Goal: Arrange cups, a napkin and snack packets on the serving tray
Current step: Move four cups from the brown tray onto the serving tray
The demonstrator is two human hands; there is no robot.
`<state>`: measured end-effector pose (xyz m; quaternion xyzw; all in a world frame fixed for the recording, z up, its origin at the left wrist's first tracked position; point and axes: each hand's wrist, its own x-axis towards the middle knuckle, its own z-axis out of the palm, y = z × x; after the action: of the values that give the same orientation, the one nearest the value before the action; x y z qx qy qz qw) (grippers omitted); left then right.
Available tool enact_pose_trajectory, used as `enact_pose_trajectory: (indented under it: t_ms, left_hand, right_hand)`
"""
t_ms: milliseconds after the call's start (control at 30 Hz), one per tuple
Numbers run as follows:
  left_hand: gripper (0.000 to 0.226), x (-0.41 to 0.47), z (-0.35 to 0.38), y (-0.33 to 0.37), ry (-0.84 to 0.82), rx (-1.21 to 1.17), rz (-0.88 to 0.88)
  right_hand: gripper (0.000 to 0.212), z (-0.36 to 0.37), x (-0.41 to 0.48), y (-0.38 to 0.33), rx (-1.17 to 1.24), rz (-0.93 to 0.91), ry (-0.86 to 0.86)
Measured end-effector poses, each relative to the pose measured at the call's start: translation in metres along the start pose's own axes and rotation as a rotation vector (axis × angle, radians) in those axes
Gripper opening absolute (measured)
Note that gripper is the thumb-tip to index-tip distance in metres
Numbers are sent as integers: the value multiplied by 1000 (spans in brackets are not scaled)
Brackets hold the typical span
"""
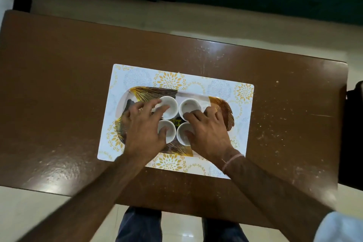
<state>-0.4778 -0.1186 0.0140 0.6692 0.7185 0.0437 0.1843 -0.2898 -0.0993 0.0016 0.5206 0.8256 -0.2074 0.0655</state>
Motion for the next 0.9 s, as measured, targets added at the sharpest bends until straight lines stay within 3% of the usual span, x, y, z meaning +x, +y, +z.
enact_pose_trajectory:
  t_ms: [167, 400, 567, 900]
  left_hand:
    - [32, 12, 13, -22, 6, 144, 227]
    - [38, 13, 6, -13, 6, 20, 204]
    - [38, 39, 3, 37, 13, -143, 264]
    - [52, 113, 56, 186, -183, -79, 399]
  right_hand:
    - [36, 6, 4, -3, -26, 71, 37]
    - [39, 1, 1, -7, 98, 90, 121]
    - [40, -16, 1, 14, 297, 180, 291]
    - [49, -33, -33, 170, 278, 496, 315]
